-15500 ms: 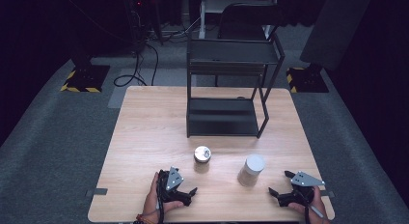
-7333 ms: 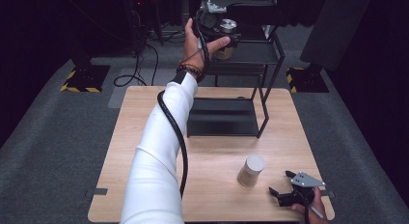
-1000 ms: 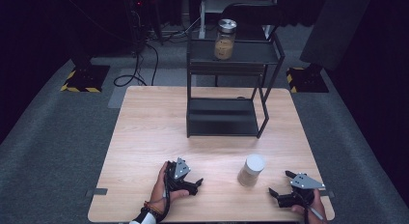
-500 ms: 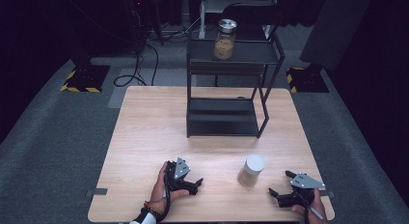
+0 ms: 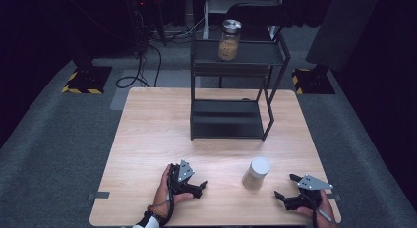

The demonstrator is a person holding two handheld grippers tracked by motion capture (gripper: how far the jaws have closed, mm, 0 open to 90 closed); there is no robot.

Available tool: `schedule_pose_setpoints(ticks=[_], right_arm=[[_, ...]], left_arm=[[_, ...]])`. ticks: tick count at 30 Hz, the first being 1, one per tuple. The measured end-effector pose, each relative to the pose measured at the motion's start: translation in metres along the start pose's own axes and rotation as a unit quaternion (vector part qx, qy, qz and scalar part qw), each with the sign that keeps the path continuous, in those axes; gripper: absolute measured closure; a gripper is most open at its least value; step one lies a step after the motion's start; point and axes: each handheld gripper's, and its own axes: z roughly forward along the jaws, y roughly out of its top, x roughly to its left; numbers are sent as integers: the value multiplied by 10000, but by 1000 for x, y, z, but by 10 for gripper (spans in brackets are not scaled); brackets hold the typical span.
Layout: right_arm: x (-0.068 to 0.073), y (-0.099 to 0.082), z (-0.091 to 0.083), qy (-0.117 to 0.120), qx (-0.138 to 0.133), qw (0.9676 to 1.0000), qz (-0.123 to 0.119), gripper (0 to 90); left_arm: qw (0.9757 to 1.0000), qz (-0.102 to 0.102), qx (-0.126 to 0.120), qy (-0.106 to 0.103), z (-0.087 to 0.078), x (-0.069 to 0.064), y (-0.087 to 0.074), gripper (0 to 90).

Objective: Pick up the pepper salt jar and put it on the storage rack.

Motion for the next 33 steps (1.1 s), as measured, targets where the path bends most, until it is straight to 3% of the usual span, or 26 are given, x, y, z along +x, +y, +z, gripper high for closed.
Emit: schedule_pose_setpoints(ticks=[3, 10, 17, 33], right_arm=[[-1, 2, -2, 135, -89, 9999, 11, 34], [7, 17, -1, 314, -171, 9991, -226, 34], [9, 24, -1, 535, -356, 9978, -185, 34], [12, 55, 7, 780, -589, 9946, -354, 34]], left_arm=[[10000, -2, 0, 2, 0, 0, 0, 19], [10000, -1, -1, 6, 0, 0, 0, 20], [10000, 5, -2, 9, 0, 0, 0, 20], [10000, 3, -3, 12, 0, 0, 0, 21]])
